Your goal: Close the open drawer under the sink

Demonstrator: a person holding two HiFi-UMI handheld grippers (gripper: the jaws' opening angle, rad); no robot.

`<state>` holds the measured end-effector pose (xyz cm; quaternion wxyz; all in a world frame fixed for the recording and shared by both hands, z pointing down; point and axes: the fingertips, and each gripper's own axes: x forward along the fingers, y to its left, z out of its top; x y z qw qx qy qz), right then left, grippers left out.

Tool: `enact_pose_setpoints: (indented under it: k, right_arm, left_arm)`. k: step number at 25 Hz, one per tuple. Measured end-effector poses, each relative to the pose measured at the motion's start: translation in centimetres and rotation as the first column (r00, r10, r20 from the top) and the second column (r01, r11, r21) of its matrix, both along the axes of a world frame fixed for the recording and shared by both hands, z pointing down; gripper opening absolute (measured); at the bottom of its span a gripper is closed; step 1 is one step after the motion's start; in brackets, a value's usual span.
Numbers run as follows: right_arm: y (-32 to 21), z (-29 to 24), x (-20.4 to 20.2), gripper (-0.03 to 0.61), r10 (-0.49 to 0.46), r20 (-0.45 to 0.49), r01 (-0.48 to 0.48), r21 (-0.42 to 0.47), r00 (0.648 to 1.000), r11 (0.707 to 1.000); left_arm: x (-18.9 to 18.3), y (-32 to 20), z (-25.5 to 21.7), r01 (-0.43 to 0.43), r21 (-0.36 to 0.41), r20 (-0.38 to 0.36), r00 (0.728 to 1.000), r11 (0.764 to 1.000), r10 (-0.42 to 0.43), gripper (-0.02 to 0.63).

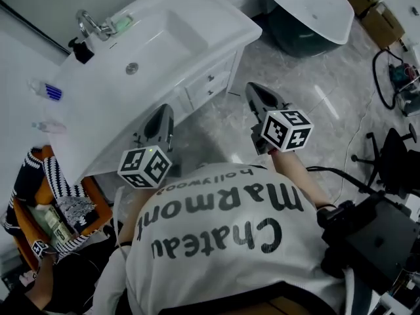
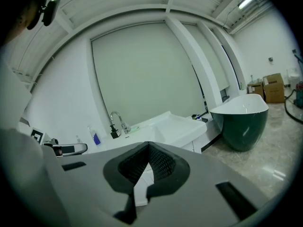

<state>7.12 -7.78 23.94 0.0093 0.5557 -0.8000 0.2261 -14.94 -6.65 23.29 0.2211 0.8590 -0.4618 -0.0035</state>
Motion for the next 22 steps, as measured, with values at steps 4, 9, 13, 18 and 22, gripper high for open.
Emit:
enact_pose_setpoints:
  k: [4, 9, 13, 18, 22]
  right_arm:
    - [1.0, -0.5, 1.3, 0.011, -0.039, -0.002, 0.039, -0.011, 0.999, 0.999]
    - [2.6, -0.6, 2.1, 0.011, -0.088, -0.038, 0.088, -0.015, 0.995, 0.996]
    - [3.3, -0.4, 2.1, 0.011, -0.11, -0.043, 0.109, -0.017, 0.993, 0.994]
    - [4.4, -0.6, 2.7, 0.011, -0.132, -0.056, 0.131, -0.017, 0.99, 0.991]
    - [4.9, -0.4, 3.1, 0.011, -0.139, -0.058, 0.138, -0.026, 0.989, 0.99]
  left_arm:
    - [0.8, 1.9, -0.8, 0.047, 0.01, -0.009, 0.999, 0.999, -0.047, 0.008]
    - [1.1, 4.2, -0.8, 0.11, -0.004, -0.025, 0.994, 0.994, -0.11, 0.008]
    - [0.8, 5.3, -1.2, 0.134, 0.011, -0.024, 0.991, 0.991, -0.134, 0.008]
    - [0.9, 6.5, -1.5, 0.169, 0.006, -0.035, 0.985, 0.986, -0.169, 0.008]
    - [1.3, 7.0, -1.3, 0.165, 0.01, -0.027, 0.986, 0.986, -0.165, 0.008]
